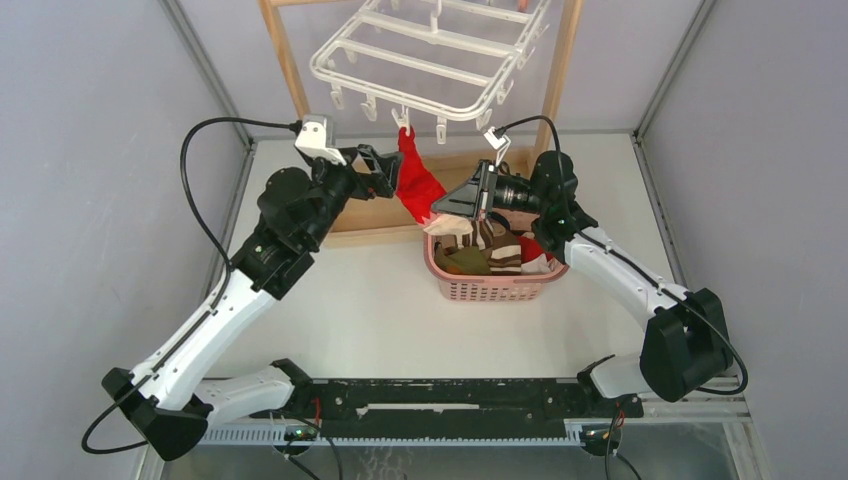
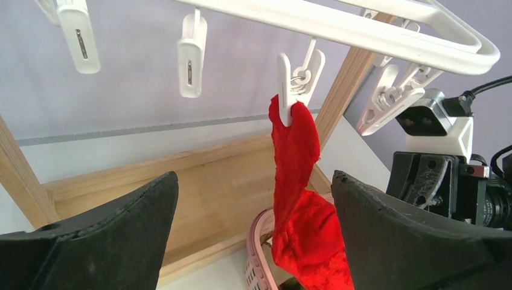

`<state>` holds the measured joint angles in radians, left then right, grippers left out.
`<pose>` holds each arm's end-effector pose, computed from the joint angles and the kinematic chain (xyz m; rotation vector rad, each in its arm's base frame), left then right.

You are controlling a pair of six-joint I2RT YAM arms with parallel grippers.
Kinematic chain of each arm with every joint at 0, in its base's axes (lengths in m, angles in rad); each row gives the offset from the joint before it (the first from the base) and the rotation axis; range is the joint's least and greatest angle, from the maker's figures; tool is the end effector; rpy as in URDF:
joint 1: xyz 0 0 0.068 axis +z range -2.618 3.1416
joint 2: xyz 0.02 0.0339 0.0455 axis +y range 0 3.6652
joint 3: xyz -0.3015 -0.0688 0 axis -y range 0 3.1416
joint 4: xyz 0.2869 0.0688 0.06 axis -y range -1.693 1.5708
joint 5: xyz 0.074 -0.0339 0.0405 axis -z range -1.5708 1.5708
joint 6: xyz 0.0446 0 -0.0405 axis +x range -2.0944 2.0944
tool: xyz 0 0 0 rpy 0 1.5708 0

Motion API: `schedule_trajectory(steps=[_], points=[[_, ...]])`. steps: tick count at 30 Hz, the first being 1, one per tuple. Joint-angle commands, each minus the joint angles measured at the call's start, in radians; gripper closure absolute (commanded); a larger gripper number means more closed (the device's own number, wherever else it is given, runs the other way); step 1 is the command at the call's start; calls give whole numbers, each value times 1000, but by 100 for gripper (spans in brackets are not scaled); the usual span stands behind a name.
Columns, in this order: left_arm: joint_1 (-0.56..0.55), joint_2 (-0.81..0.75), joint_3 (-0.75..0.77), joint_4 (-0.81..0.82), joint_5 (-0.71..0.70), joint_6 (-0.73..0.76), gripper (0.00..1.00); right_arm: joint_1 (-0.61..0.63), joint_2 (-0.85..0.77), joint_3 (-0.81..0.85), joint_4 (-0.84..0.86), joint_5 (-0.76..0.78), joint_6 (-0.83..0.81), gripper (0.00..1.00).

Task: Remove the socks clipped to the hanger
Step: Remove the sock from the hanger.

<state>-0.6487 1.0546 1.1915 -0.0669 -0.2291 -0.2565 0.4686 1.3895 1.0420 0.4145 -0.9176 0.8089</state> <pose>0.2168 -0.1516 0.4825 0.1119 1.5238 -0.5544 0.3023 0.1927 0.3755 -0.5584 1.7090 1.6440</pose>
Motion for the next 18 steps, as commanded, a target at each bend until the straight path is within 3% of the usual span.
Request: schedule_trajectory(steps=[1, 18], points=[[24, 4, 66, 62, 26, -31, 0, 12, -4, 47, 17, 13, -22, 100], [142, 13, 39, 161, 146, -133, 0, 23, 2, 47, 20, 22, -20, 100]])
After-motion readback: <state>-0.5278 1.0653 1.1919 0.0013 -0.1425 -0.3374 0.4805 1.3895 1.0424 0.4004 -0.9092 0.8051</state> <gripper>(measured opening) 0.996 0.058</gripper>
